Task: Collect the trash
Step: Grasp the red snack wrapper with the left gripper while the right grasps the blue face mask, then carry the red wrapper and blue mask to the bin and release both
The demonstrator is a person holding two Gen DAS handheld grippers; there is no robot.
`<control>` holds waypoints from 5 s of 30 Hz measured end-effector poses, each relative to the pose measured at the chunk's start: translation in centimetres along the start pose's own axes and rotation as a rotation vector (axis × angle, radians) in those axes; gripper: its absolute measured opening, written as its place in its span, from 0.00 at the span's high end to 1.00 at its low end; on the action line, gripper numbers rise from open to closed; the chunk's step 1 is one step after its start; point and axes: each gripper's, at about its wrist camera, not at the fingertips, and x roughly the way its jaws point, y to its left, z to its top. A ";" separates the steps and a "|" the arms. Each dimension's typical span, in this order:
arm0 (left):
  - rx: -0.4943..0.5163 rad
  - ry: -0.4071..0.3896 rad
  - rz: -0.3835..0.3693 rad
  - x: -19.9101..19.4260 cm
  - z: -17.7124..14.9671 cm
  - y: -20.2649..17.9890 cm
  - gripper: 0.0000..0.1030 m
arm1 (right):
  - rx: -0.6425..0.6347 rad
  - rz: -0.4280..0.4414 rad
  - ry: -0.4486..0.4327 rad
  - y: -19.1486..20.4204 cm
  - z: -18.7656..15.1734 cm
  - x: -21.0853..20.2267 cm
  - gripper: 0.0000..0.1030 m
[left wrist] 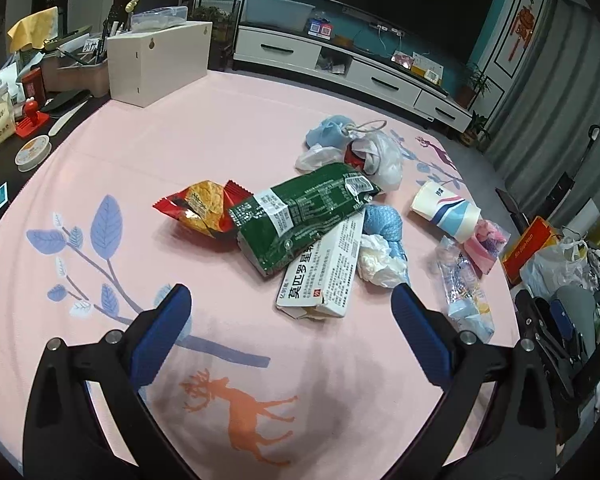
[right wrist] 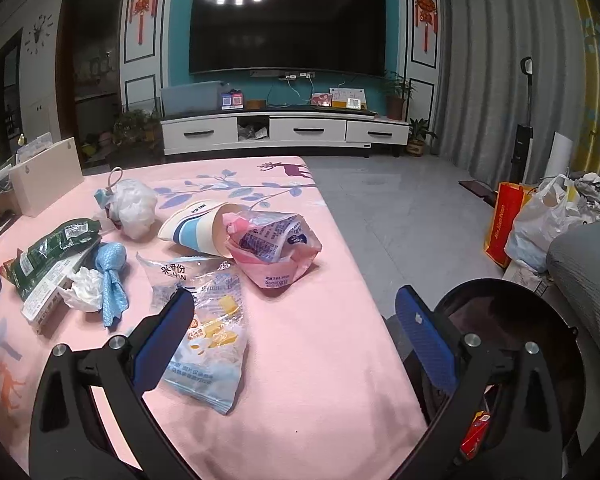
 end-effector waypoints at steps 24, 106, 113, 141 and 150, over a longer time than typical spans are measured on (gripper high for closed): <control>-0.239 0.051 -0.056 6.0 7.4 9.0 0.11 | 0.062 0.308 0.194 4.7 9.8 2.2 0.04; 0.038 -0.039 -0.536 -6.9 -5.8 -17.7 0.80 | 0.353 0.410 -0.038 -13.7 5.3 -13.0 0.88; 0.125 0.031 -0.604 -5.6 -7.4 -24.0 0.80 | 0.405 0.315 -0.077 -17.9 4.5 -14.2 0.87; 0.295 0.295 -0.609 5.6 -13.8 -37.3 0.80 | 0.629 0.099 0.257 -28.1 -2.2 -4.1 0.81; 0.304 0.299 -0.597 6.0 -14.0 -37.6 0.73 | 0.629 0.082 0.294 -28.2 -2.6 -3.2 0.74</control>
